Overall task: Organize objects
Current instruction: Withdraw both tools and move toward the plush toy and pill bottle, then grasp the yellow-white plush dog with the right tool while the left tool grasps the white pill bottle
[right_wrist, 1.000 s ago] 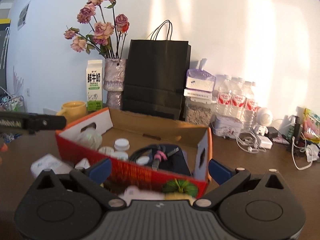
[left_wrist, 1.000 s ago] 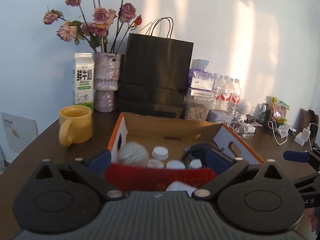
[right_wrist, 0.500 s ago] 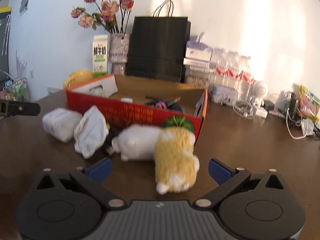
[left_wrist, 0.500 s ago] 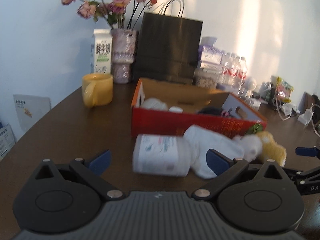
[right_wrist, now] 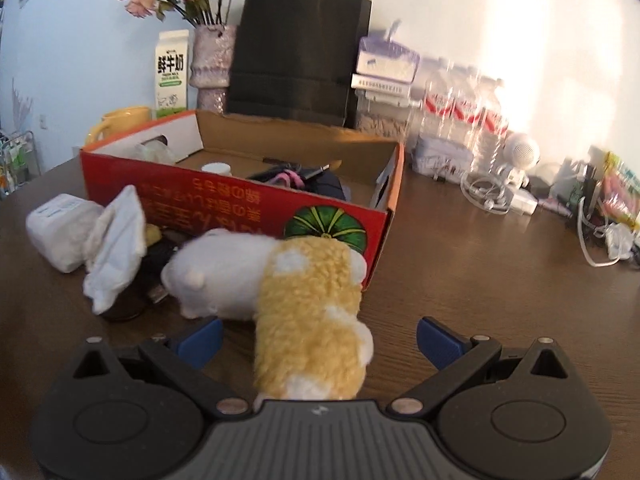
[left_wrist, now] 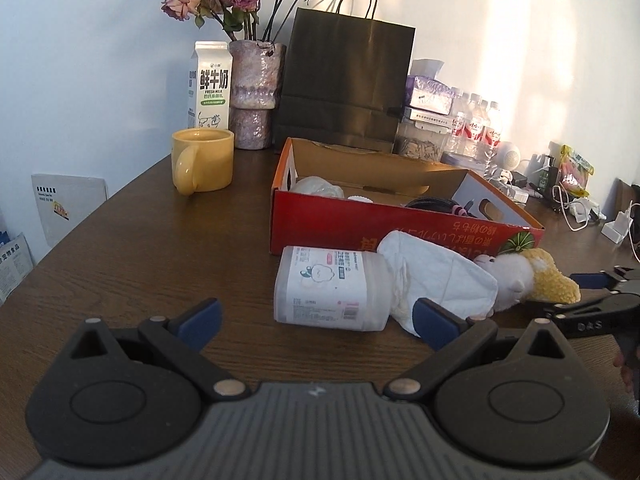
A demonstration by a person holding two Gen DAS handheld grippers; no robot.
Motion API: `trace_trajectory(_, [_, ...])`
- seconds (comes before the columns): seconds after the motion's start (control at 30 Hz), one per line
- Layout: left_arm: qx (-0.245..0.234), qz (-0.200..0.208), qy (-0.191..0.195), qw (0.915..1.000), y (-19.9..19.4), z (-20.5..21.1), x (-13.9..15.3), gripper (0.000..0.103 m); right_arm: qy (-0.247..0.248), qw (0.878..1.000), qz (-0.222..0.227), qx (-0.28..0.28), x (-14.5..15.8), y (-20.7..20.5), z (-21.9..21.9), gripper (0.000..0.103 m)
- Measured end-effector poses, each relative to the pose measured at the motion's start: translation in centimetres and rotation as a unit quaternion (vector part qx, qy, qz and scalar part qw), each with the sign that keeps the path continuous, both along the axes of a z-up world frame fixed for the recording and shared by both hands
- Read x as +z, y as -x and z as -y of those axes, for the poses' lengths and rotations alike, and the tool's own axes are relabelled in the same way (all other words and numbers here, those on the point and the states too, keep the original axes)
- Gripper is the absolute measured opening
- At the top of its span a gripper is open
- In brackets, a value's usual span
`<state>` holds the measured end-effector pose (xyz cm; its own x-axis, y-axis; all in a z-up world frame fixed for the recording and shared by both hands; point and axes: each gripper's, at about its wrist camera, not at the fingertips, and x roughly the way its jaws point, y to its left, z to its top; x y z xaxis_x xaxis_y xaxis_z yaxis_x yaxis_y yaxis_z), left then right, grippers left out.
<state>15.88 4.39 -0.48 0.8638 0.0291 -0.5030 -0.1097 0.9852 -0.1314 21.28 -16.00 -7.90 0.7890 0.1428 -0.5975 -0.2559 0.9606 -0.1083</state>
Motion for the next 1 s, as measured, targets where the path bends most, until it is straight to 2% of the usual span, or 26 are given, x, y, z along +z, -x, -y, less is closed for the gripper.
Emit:
trace_trajectory(0.17, [0.002, -0.006, -0.002, 1.0, -0.4, 0.0, -0.2, 0.103, -0.001, 1.0, -0.002, -0.002, -1.1, -1.1, 0.0, 0.101])
trace_trajectory(0.27, [-0.001, -0.008, 0.0, 1.0, -0.7, 0.2, -0.4, 0.103, -0.024, 1.0, 0.0, 0.014, -1.2, -1.2, 0.2, 0.085])
trace_trajectory(0.33, [-0.003, -0.008, 0.002, 1.0, -0.7, 0.3, -0.5, 0.103, -0.034, 0.999, 0.011, 0.024, -1.0, -0.9, 0.2, 0.07])
trace_trajectory(0.5, [-0.003, -0.009, 0.002, 1.0, -0.8, 0.4, -0.5, 0.103, -0.035, 0.999, 0.021, 0.024, -0.7, -0.5, 0.2, 0.054])
trace_trajectory(0.73, [-0.003, -0.012, 0.004, 0.9999, -0.9, 0.4, -0.6, 0.103, -0.044, 0.998, 0.034, 0.031, -0.4, 0.2, 0.2, 0.052])
trace_trajectory(1.0, [-0.005, -0.015, 0.005, 0.9999, -1.1, 0.5, -1.0, 0.103, -0.061, 0.995, 0.072, 0.022, 0.2, 2.0, 0.7, 0.051])
